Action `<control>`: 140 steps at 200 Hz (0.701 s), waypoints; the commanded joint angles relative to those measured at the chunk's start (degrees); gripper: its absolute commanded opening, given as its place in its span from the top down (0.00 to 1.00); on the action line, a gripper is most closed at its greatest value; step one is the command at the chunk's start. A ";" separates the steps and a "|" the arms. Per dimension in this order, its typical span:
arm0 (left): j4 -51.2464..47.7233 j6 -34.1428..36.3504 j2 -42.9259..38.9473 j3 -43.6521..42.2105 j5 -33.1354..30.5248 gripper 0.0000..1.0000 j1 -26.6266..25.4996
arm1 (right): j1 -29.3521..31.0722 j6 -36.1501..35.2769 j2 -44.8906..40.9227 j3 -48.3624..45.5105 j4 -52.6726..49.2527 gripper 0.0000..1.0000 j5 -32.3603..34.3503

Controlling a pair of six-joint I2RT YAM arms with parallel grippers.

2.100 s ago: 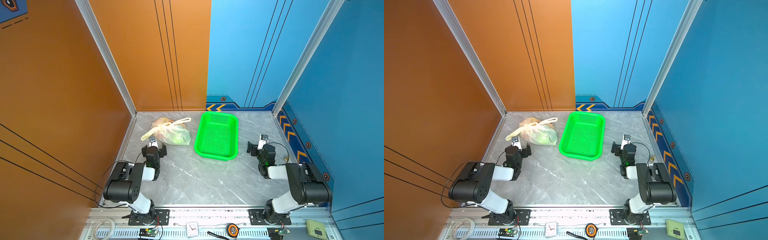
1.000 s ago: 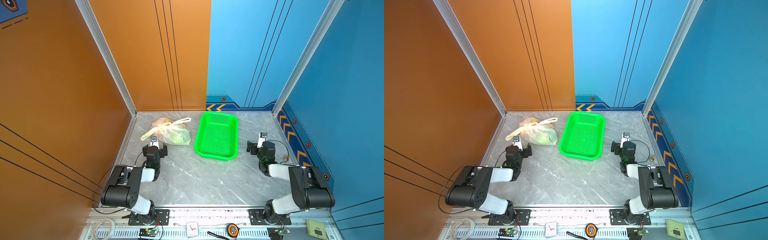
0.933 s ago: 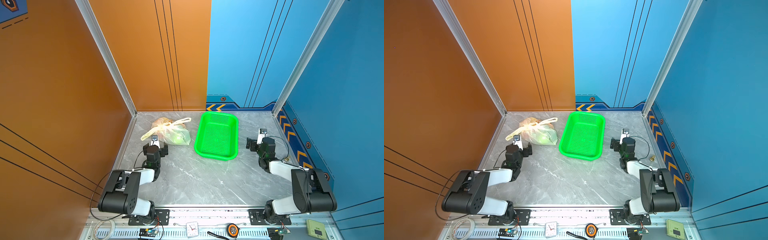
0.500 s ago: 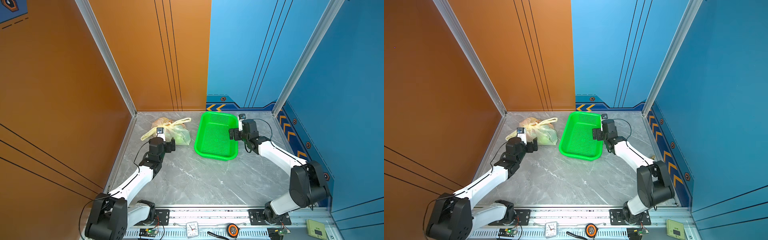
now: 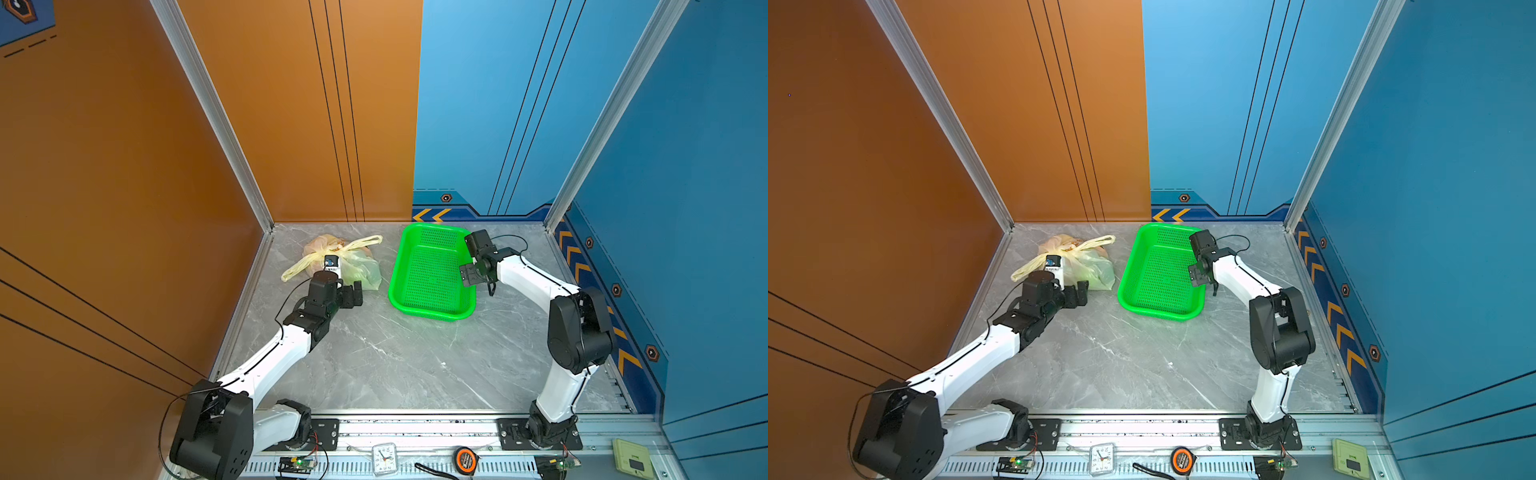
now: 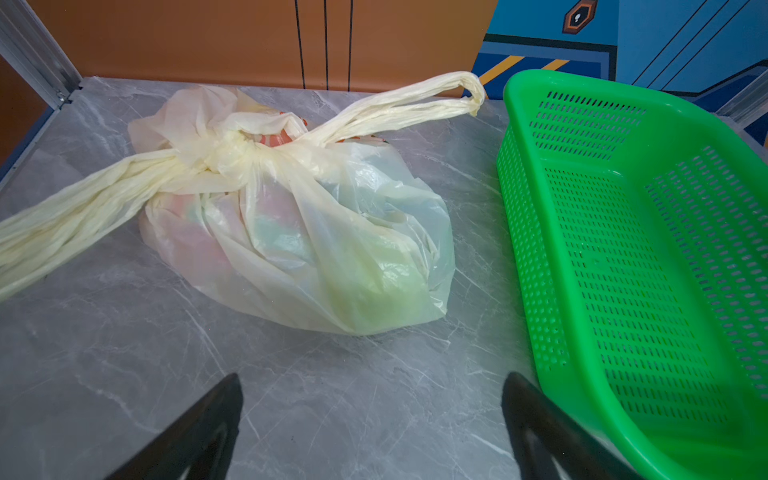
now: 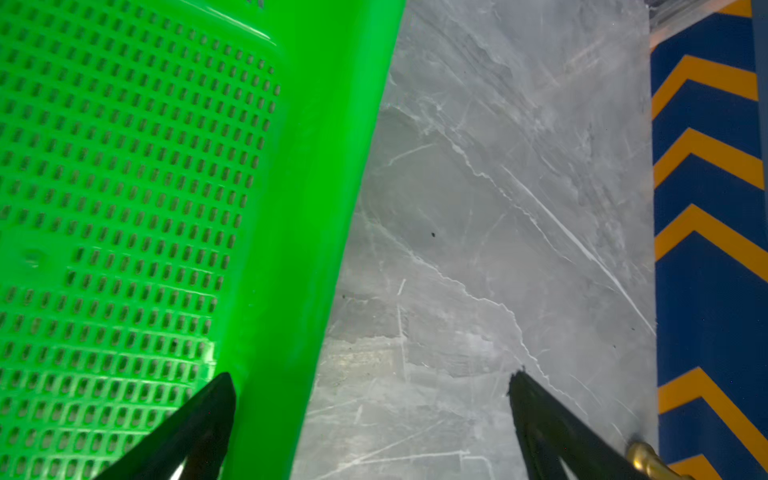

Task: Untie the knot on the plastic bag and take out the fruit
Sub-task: 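Grasp the green basket rim with the right gripper and drag it farther away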

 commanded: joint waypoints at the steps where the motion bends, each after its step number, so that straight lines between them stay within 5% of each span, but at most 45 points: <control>1: -1.70 -1.32 -0.07 1.25 2.04 0.02 -0.18 | -2.34 0.49 0.72 2.00 -5.63 0.00 4.50; 43: -2.17 -2.10 0.09 1.47 2.55 0.02 -0.20 | -6.58 -1.15 1.74 4.52 -7.97 0.00 7.06; 74: -3.10 -2.22 0.60 2.03 3.07 0.02 -0.16 | -7.31 -0.78 0.84 8.58 -11.90 0.00 2.80; 140: -3.75 -6.04 0.48 1.36 11.10 0.02 0.62 | 6.27 8.68 1.28 18.03 -19.59 0.00 -4.55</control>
